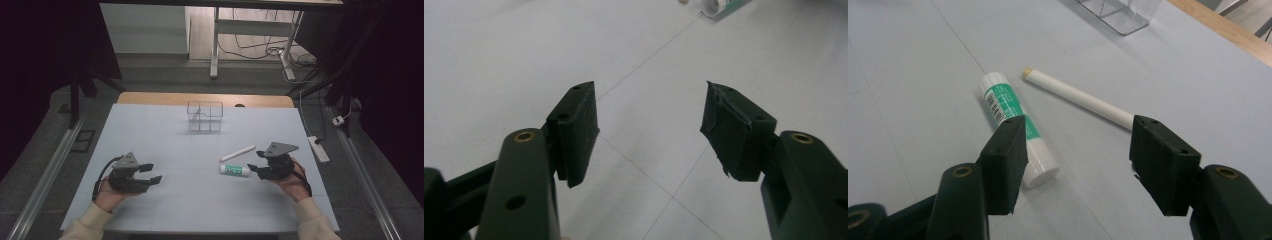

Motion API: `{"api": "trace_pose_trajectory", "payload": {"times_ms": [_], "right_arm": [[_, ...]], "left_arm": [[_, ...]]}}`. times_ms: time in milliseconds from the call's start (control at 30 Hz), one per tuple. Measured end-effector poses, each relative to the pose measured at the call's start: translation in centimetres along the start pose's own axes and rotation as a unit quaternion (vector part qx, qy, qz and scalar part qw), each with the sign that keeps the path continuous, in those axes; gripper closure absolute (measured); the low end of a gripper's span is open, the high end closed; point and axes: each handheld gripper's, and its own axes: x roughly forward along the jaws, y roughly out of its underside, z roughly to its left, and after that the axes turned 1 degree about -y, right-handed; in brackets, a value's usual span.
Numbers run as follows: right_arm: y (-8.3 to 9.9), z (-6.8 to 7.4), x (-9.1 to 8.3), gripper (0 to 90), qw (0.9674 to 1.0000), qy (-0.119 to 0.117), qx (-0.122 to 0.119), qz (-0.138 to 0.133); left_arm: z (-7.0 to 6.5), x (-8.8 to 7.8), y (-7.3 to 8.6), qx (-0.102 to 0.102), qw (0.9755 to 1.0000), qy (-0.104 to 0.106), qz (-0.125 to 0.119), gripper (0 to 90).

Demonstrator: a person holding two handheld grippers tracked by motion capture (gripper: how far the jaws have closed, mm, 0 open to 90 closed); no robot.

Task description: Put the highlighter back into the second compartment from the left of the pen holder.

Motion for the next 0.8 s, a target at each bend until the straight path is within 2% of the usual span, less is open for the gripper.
{"api": "trace_pose_trajectory", "payload": {"times_ms": [133, 233, 367, 667, 800], "right_arm": [[-0.8, -0.2, 0.4, 37.8, 0.9998, 0.010, -0.019, 0.000], [-1.5, -0.6, 0.9, 36.4, 0.9994, -0.003, -0.031, 0.014], [-2.0, -0.9, 1.6, 36.4, 0.9987, -0.005, -0.045, 0.025], [-2.9, -2.1, 2.8, 37.7, 0.9977, -0.030, -0.046, 0.040], [-3.4, -2.5, 3.1, 36.4, 0.9973, -0.033, -0.049, 0.044]], "left_arm": [[0.0, 0.1, 0.2, -0.002, 1.0000, 0.000, 0.002, 38.3], [0.1, 0.2, 0.2, -0.004, 1.0000, 0.001, 0.003, 38.2], [0.1, 0.3, 0.3, -0.003, 1.0000, 0.002, 0.007, 38.1], [-0.1, 0.4, 0.3, 0.000, 0.9999, 0.002, 0.010, 38.0], [-0.1, 0.5, 0.3, 0.002, 0.9999, 0.003, 0.012, 38.1]]}}
